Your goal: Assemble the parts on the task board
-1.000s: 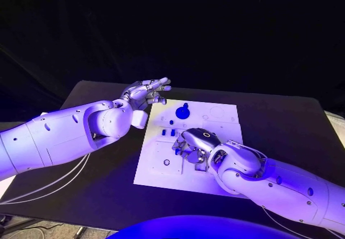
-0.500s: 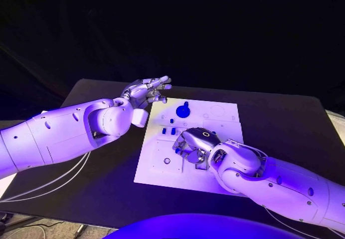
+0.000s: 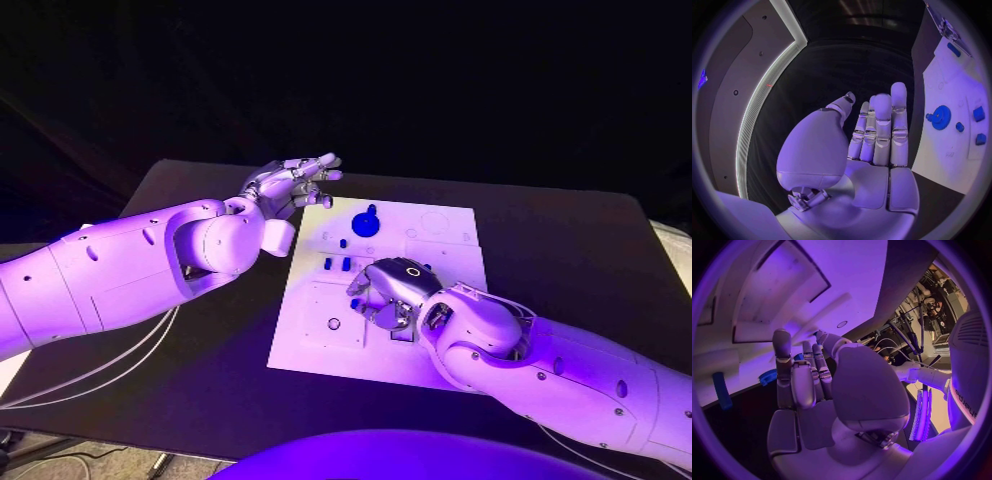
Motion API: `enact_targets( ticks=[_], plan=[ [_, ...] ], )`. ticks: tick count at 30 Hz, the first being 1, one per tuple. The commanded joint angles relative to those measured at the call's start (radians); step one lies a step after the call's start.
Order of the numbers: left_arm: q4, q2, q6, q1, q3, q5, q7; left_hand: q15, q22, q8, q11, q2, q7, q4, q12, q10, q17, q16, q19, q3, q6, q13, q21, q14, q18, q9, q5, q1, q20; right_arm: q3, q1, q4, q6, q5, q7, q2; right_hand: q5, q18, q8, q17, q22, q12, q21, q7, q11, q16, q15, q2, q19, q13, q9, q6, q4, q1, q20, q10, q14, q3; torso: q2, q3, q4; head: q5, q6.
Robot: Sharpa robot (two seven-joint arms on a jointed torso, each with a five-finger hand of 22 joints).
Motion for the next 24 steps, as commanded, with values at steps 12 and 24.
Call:
enact_targets(
  ticks=[12,24],
  plan=[
    [-0.003,-0.004,0.026,0.0,0.0,0.005,-0.005,0.002,-0.003,0.006,0.001,0.006,-0.002,0.001,0.006,-0.012,-0.002,-0.002,0.009,-0.009,-0.009,0.002,-0.008,-0.009,0.019,-0.001,-0.004,0.008,0.0,0.06,0.004,0.135,-0.093,0.018,-0.039,-0.125,0.007,0.005,-0.002,-0.009,0.016,0.035,0.005,-0.005,-0.012,-0.01,0.002,-0.001,0.011,0.004,0.001,-0.005,-0.001,-0.005,0.0,0.024,0.038,-0.018,-0.002,0.0006,-0.0078,-0.021,0.017],
    [-0.003,-0.003,0.03,0.0,0.0,0.005,-0.006,0.002,-0.003,0.006,0.001,0.007,-0.002,0.001,0.007,-0.012,-0.003,-0.002,0.009,-0.01,-0.009,0.002,-0.009,-0.009,0.019,-0.001,-0.004,0.009,0.0,0.076,0.041,0.119,0.057,0.018,-0.094,-0.231,-0.009,0.009,-0.003,-0.037,-0.023,0.033,-0.027,-0.041,-0.009,-0.029,0.008,-0.025,-0.002,0.0,0.0,-0.035,0.011,-0.008,-0.004,-0.019,0.035,-0.086,0.0,0.0017,-0.0058,-0.038,0.027]
  ],
)
